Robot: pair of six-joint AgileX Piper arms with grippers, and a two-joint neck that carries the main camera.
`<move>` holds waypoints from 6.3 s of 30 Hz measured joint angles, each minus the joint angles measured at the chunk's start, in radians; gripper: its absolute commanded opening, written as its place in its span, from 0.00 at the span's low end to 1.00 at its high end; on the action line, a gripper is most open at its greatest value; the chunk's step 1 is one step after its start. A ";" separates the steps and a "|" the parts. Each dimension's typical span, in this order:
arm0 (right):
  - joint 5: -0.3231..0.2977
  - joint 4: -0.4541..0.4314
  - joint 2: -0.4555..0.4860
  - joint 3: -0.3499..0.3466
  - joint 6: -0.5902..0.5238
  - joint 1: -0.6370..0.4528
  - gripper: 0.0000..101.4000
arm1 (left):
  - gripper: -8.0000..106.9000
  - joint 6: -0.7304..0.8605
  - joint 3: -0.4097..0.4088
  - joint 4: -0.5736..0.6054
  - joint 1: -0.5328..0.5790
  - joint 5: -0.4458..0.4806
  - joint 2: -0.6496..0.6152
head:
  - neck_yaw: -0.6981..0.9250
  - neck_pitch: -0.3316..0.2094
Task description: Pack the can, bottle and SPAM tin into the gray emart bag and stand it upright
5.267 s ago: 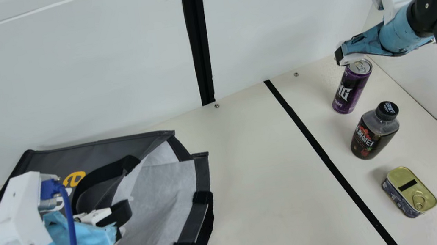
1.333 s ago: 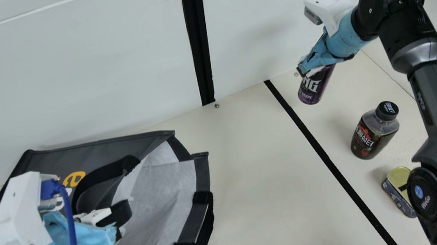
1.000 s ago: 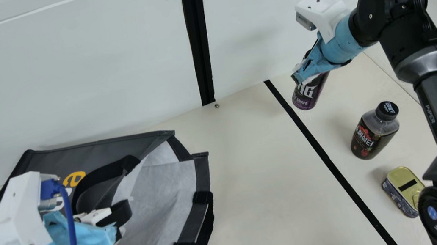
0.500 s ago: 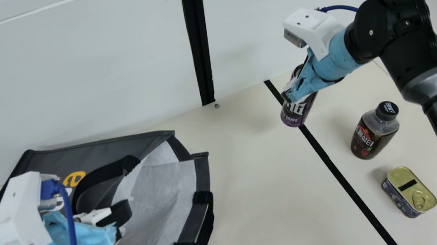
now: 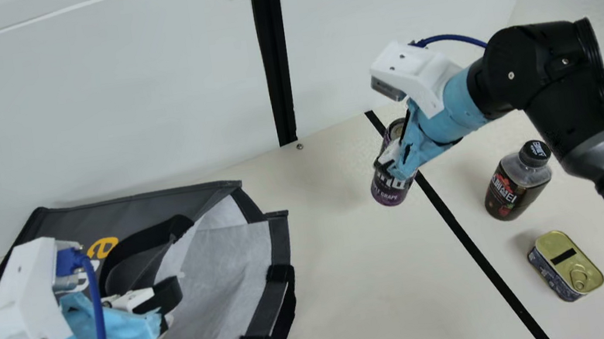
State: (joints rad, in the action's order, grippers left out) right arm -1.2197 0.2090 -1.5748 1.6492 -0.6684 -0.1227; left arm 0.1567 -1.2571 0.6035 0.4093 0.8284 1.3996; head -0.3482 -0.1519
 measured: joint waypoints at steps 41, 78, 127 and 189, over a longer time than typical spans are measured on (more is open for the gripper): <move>0.000 0.197 0.199 -0.243 -0.251 0.181 0.00 | 0.00 0.000 0.000 0.000 0.000 0.000 0.000 | 0.002 0.000; 0.001 0.684 0.181 -0.181 -0.361 0.161 0.00 | 0.00 0.000 0.000 0.000 0.000 0.000 0.000 | 0.000 0.000; 0.196 0.779 0.000 -0.261 -0.410 0.320 0.00 | 0.00 0.000 0.000 0.000 0.000 0.000 0.000 | 0.002 0.000; 0.392 0.771 -0.167 -0.265 -0.352 0.499 0.82 | 0.00 0.000 0.000 0.000 0.000 0.000 0.000 | 0.002 0.000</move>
State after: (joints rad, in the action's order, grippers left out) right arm -0.8278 0.9795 -1.7414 1.3846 -1.0207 0.3763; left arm 0.1567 -1.2571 0.6035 0.4093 0.8284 1.3996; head -0.3467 -0.1519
